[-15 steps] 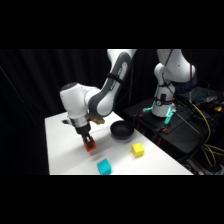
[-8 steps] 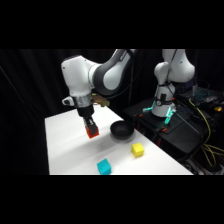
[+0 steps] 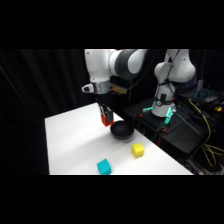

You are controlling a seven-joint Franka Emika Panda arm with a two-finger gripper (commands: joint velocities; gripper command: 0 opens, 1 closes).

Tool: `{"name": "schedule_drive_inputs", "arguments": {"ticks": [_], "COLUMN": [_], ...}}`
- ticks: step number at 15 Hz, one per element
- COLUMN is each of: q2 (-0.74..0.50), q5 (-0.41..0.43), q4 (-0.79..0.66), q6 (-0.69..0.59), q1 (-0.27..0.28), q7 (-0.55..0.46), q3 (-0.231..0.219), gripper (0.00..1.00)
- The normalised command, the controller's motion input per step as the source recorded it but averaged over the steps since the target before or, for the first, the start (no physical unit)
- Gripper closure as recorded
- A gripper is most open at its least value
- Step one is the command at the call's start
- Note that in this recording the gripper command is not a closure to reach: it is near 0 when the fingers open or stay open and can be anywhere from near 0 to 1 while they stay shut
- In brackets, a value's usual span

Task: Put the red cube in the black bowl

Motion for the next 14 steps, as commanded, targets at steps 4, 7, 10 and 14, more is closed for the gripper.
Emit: {"name": "schedule_drive_inputs", "arguments": {"ticks": [4, 7, 10, 14], "q2": [-0.36, -0.21, -0.07, 0.12], "q5": [0.139, 0.157, 0.203, 0.217], "q4": [-0.53, -0.36, -0.21, -0.03], "q6": [0.30, 0.27, 0.23, 0.20], "q1": [0.001, -0.009, -0.027, -0.044], "q7": [-0.03, -0.05, -0.10, -0.14], "q3": [-0.053, -0.046, -0.041, -0.025], "gripper": [1.00, 1.00, 1.00, 0.25]}}
